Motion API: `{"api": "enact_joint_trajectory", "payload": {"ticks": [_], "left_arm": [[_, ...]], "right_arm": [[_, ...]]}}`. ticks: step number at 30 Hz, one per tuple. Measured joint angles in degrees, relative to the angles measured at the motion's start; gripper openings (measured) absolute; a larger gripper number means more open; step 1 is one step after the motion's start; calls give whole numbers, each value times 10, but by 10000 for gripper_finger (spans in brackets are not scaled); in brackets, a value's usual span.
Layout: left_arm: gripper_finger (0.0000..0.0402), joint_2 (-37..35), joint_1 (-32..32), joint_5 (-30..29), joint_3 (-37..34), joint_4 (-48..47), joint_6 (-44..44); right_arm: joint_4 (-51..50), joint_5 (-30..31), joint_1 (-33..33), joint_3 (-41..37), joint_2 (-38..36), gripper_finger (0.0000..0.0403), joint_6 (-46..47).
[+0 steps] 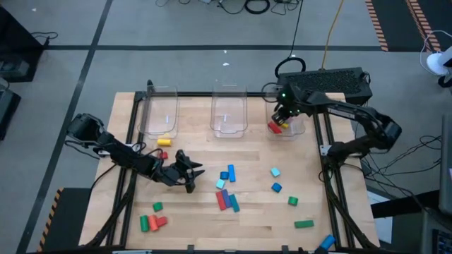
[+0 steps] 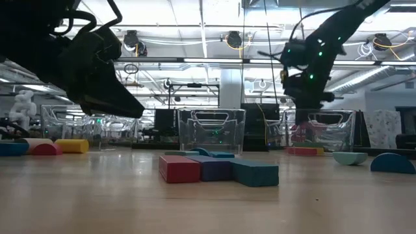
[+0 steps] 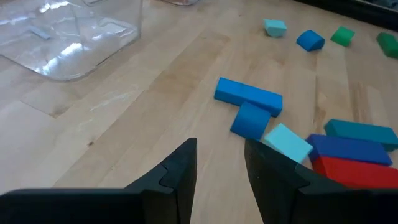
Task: Sort blocks by size
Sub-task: Put the pink rectangular block into the right transparent bin, then put the green rectangular block into the right transparent bin
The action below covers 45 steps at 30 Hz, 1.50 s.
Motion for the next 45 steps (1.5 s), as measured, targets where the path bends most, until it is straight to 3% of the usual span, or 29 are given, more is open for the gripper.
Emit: {"api": "enact_joint_trajectory", "payload": {"ticks": [9, 22, 35, 45], "left_arm": [[136, 0, -2, 0, 0, 0, -1], [136, 0, -2, -1, 0, 1, -1], [136, 0, -2, -16, 0, 1, 0], [136, 0, -2, -17, 0, -1, 0]], "right_arm": [[11, -39, 0, 0, 65, 100, -2], [11, -39, 0, 0, 78, 199, -13], [-49, -35, 49, 0, -97, 172, 20], [-183, -63, 218, 0, -184, 170, 104]]}}
